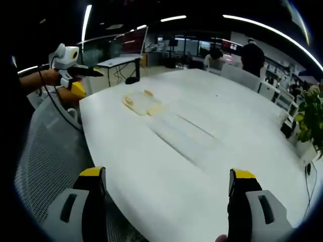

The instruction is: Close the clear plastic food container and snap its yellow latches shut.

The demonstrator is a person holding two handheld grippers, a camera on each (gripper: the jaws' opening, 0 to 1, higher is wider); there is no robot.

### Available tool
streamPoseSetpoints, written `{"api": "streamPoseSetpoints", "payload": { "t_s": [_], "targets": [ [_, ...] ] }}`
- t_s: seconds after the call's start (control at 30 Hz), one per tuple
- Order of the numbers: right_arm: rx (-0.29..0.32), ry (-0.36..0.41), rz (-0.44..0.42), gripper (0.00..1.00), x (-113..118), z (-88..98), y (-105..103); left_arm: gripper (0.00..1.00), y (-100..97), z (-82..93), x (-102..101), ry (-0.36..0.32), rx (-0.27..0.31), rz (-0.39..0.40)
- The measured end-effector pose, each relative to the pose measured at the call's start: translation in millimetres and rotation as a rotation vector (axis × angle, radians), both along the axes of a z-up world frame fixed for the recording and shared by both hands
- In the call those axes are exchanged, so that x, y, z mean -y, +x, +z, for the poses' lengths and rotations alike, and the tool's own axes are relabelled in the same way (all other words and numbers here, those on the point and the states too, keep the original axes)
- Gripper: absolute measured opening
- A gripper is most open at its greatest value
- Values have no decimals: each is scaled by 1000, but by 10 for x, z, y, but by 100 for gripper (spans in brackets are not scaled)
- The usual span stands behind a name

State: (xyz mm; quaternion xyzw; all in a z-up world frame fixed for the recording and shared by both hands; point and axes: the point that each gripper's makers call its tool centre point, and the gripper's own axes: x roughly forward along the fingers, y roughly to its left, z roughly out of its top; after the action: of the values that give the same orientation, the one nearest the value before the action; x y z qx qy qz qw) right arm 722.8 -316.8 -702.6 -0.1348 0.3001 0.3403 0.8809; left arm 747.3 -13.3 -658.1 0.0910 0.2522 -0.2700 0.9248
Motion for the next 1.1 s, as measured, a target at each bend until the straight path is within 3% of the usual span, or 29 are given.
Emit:
{"api": "streamPoseSetpoints", "payload": {
  "t_s": [1.1],
  "targets": [
    [-6, -9, 4, 100, 32, 7, -6, 99, 13, 29, -20, 3, 8, -4]
  ]
}}
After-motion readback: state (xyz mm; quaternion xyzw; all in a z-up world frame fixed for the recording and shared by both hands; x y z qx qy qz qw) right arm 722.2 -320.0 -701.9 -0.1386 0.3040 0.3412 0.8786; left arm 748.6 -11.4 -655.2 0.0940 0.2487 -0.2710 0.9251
